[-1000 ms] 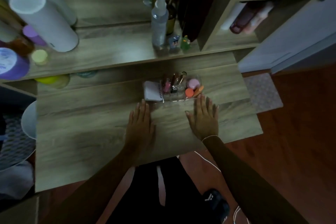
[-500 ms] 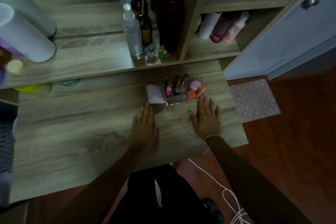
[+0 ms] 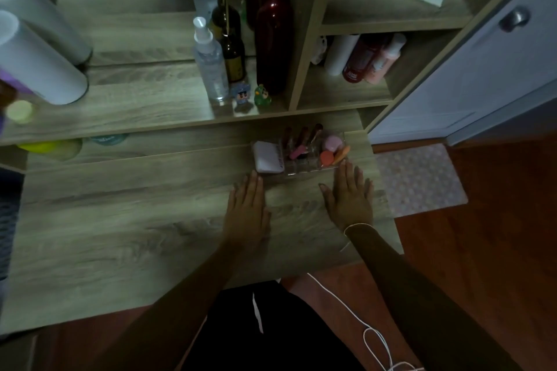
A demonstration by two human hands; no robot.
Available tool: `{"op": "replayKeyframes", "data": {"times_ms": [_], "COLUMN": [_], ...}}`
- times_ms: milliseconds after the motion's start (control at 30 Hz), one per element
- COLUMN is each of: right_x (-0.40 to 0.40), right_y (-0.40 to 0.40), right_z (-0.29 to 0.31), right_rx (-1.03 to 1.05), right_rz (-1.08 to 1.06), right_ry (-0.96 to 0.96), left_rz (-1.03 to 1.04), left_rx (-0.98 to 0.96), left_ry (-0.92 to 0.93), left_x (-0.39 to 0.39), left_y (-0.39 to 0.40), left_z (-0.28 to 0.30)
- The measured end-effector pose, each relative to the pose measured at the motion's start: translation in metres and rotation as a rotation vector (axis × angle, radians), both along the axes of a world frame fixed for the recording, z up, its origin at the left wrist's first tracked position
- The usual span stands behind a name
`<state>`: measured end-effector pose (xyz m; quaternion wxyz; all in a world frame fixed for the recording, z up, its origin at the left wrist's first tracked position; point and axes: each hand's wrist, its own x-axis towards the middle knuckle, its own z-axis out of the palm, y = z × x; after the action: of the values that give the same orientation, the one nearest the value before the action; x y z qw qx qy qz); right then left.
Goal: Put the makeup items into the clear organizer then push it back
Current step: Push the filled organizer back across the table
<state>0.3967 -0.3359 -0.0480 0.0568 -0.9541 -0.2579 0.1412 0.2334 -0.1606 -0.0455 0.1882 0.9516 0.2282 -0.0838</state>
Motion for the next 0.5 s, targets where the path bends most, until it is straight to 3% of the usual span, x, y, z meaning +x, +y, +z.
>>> {"op": "replayKeyframes", "data": {"times_ms": [500], "right_x": [0.0046], "right_y": [-0.0029], "right_z": [-0.0075], "right_rx": [0.03], "right_rz": [0.016], "right_ry": [0.004], "left_rz": [0.025], "left_rx": [0.019], "left_ry": [0.015], "left_x": [0.0063], "left_y": [-0.0009], "left_z": [-0.0054]}}
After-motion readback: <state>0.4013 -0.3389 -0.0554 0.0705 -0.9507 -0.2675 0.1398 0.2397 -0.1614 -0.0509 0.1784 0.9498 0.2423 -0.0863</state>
